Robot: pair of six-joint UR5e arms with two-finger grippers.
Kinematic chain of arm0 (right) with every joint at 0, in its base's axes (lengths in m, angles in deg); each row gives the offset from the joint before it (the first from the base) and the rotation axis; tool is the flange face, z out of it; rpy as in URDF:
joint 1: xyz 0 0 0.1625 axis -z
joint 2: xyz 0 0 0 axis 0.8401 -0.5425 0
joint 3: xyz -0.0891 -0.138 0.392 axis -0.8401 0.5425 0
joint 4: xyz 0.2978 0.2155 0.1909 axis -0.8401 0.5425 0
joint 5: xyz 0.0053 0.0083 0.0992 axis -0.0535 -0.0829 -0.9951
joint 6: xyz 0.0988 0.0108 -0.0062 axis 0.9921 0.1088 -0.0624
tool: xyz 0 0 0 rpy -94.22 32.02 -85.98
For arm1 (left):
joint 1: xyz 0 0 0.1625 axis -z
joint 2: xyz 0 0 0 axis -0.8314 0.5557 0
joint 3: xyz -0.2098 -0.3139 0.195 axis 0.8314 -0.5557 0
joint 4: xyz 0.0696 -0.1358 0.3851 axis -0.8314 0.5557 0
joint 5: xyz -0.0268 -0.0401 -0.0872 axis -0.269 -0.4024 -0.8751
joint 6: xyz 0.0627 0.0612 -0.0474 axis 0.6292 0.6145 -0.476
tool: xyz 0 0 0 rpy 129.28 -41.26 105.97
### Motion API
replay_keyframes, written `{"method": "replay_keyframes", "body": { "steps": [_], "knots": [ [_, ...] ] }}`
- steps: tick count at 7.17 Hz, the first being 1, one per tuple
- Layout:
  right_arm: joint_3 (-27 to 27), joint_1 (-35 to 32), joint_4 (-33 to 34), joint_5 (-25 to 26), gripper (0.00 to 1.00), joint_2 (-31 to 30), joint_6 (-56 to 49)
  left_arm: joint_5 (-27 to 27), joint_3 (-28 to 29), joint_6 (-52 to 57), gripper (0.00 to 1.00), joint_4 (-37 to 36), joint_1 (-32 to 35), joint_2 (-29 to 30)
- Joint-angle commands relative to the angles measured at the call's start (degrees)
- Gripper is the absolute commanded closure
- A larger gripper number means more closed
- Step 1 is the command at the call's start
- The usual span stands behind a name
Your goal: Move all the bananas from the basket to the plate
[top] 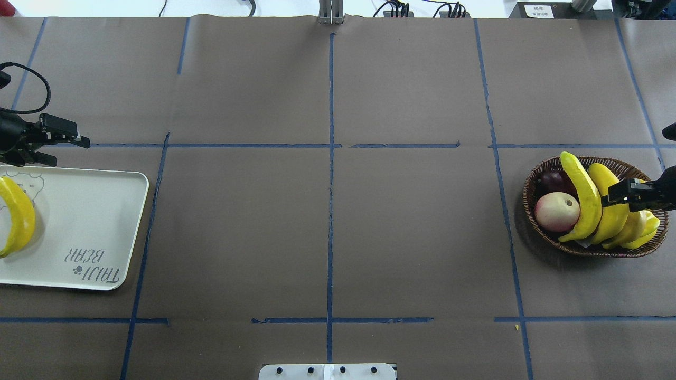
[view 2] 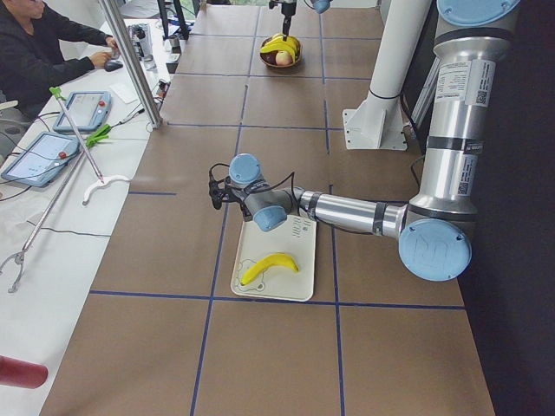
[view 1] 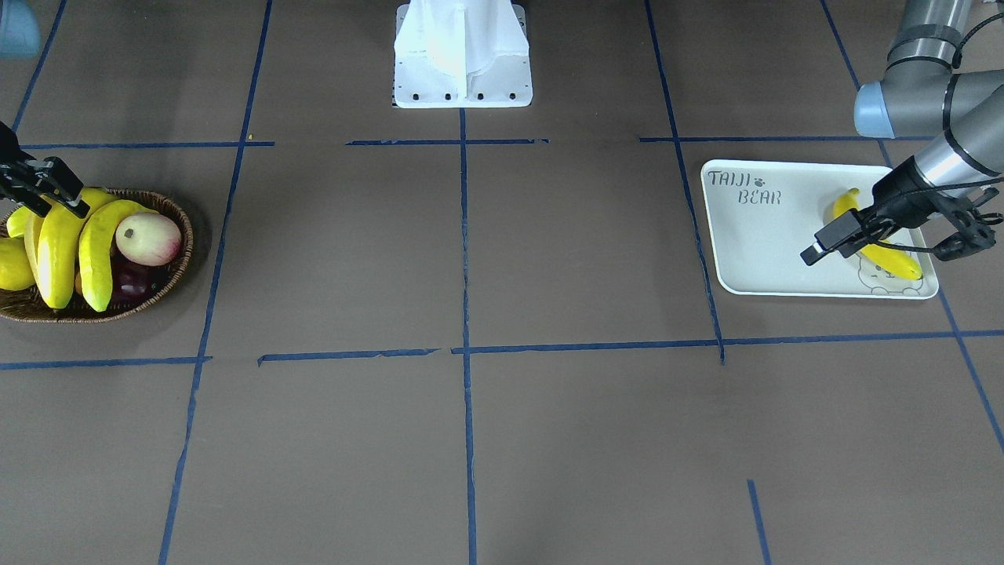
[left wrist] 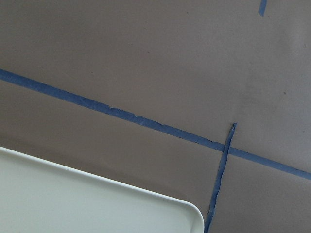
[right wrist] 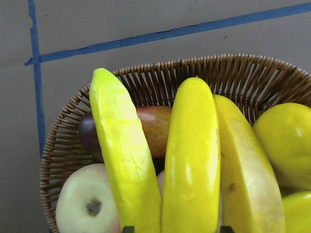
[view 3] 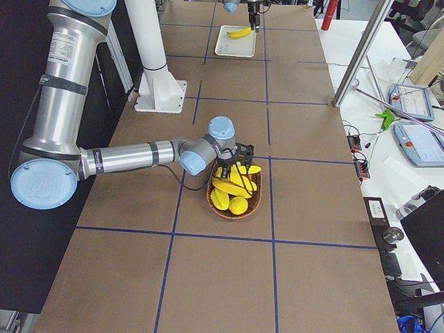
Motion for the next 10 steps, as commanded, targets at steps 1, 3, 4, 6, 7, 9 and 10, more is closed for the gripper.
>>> {"method": "replay_keyframes", "body": {
  "steps": [1,3,4,6,7,9,10],
  "knots": [
    [0.47,-0.02,-0.01,0.06,0.33,0.01,0.00,0.00,0.00,0.00,0.00,0.00,-0.01,-0.01],
    [0.91,0.07,0.08,0.15,0.35,0.01,0.08,0.00,0.00,-0.09,0.00,0.00,-0.01,0.08],
    [1.18,0.07,0.08,0.15,0.35,0.01,0.08,0.00,0.00,-0.09,0.00,0.00,-0.01,-0.01],
    [1.61,0.59,0.08,0.41,0.48,0.45,0.17,0.00,0.00,-0.09,0.00,0.00,-0.01,-0.01],
    [1.62,0.77,0.08,0.33,0.66,0.54,0.09,0.00,0.09,-0.09,0.00,0.00,-0.01,-0.01],
    [1.36,0.51,-0.01,0.41,1.00,0.54,0.08,0.00,0.00,-0.09,0.00,0.00,-0.01,-0.01],
    [0.83,-0.63,-0.53,0.33,1.00,0.54,0.08,0.00,0.00,-0.09,0.00,0.00,-0.01,-0.01]
  ]
}}
